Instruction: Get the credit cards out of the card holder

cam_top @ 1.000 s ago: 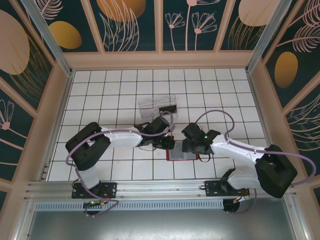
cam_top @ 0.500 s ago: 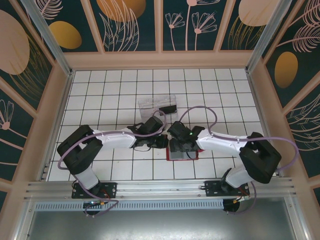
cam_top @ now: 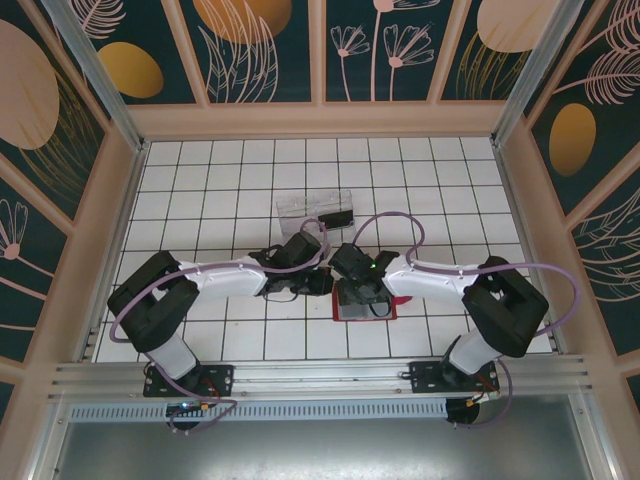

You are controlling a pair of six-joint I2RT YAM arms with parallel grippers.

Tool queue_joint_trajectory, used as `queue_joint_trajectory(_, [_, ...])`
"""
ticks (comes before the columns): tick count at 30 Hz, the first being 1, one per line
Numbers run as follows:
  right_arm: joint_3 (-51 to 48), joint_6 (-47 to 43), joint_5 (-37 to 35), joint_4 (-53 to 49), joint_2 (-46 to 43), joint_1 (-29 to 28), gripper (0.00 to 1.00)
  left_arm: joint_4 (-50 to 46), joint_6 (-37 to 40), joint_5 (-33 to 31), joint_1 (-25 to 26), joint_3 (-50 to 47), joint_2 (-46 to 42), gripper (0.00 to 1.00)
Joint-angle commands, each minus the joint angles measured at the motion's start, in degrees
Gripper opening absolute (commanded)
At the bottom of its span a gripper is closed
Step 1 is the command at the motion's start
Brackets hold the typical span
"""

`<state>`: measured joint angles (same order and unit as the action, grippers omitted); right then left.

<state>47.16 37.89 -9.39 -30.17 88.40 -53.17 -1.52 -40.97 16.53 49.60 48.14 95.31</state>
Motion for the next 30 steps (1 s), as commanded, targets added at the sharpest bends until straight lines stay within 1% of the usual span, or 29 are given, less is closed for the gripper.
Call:
queue_joint_trajectory(1, [-2.33,0.94,-2.53,-3.05,-2.97,1.05,0.72,-0.44,1.22,1.98,0.27,2.17,1.05,0.00])
queue_joint_trajectory(6, [-5.63,1.73,-1.57,-2.61,-7.47,3.34,0.72,-0.51,1.21,3.10,1.31,4.46,2.60,0.00])
queue_joint_trajectory(7, [-6.38,1.77,-1.14,-2.23,-8.37,3.95,0.72,-0.42,1.12,3.39,1.54,4.96,4.38,0.00])
queue_joint_trajectory(13, [-10.33,2.16,1.26,-0.47,-13.25,7.47,0.72,-0.47,1.06,4.82,2.62,7.27,7.64,0.00])
queue_joint_trajectory(19, [-11.88,2.18,2.34,-0.02,-14.50,8.61,0.71,-2.82,1.93,2.84,2.69,7.23,7.87,0.00])
queue_joint_trajectory(22, [-10.43,1.72,3.23,0.34,-15.88,8.25,0.71,-3.40,1.91,1.43,2.65,7.18,7.10,0.00])
queue_joint_trajectory(24, [-8.94,1.31,4.15,0.84,-15.12,6.96,0.71,-3.63,1.76,-0.18,2.55,6.54,6.42,0.00])
queue_joint_trajectory(26, [-6.98,1.00,3.83,0.51,-12.65,5.01,0.71,-2.95,1.09,-0.90,2.21,5.15,5.87,0.00])
queue_joint_trajectory(30, [-3.09,0.82,2.10,-1.18,-6.47,0.82,0.71,-1.08,-0.01,-0.36,0.79,2.19,4.50,0.00])
